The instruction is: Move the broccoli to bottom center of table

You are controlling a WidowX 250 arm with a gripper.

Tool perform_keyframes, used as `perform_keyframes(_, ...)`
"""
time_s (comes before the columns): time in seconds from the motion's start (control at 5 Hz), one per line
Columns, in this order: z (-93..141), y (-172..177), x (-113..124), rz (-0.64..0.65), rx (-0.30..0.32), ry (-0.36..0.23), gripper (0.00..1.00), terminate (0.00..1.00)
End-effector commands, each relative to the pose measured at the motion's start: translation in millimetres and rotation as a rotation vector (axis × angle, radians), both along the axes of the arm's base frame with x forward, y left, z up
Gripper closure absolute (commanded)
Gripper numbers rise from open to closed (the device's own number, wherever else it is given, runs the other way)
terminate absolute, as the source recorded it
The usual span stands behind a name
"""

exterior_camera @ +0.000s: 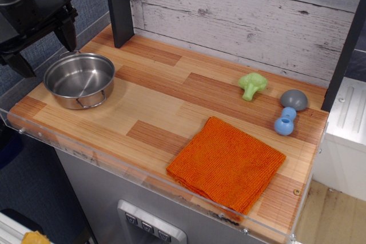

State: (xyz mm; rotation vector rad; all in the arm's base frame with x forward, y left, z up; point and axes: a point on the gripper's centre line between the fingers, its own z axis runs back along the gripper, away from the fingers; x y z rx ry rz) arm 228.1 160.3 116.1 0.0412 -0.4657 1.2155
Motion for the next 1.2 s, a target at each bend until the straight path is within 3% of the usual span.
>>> perform_keyframes(0.0,0.0,0.0,0.0,0.000,0.000,0.000,0.00,0.00)
perform_keyframes(0.6,-5.9,-94.5,115.9,-0.388,0.102,0.017,0.00,0.00)
perform_keyframes(1.0,-30.2,-155.2,140.1,-0.567,0.026,0.020,0.00,0.00)
